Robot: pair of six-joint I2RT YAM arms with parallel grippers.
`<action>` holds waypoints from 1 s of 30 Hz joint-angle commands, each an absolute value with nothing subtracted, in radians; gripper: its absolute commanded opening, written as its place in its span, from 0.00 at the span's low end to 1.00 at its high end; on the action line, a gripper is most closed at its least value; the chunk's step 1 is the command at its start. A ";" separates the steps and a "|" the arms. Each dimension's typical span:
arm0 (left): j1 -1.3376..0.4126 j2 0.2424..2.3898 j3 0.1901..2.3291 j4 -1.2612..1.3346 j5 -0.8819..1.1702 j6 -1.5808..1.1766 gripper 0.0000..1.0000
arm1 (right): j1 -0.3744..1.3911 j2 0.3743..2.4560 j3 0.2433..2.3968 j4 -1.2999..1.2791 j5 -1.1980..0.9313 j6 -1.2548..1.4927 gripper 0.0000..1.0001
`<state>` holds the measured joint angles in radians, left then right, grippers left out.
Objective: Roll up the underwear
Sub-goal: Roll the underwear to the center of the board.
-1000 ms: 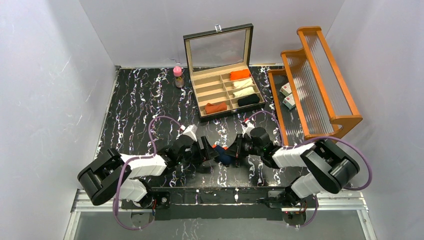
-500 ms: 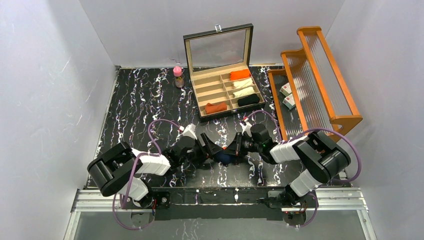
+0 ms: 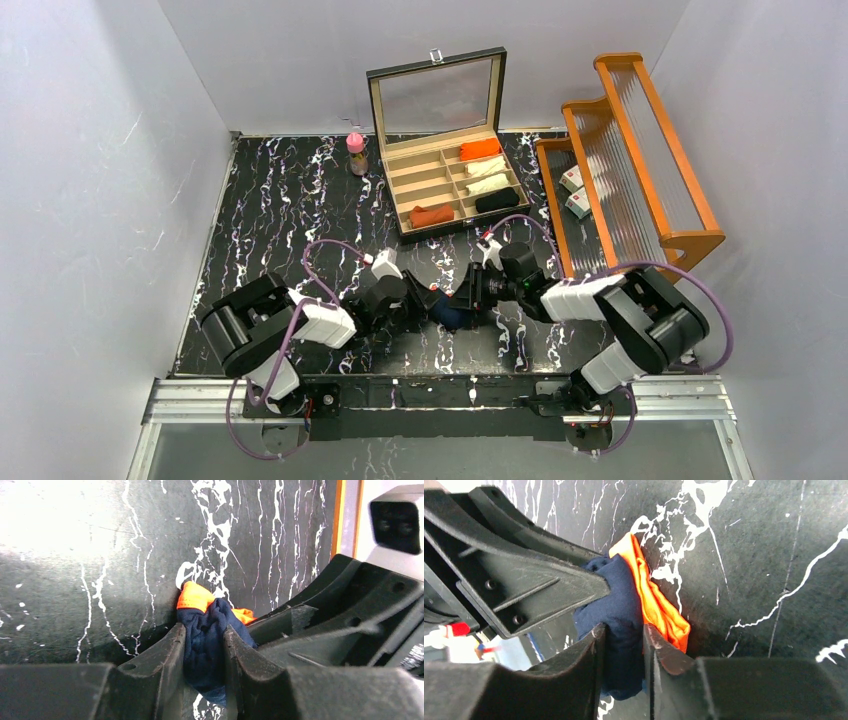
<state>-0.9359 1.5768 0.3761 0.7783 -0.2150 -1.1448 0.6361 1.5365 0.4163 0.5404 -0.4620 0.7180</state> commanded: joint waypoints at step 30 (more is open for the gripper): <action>-0.974 1.347 0.449 0.025 -0.289 -1.077 0.00 | 1.332 1.363 0.405 0.553 0.448 -0.079 0.62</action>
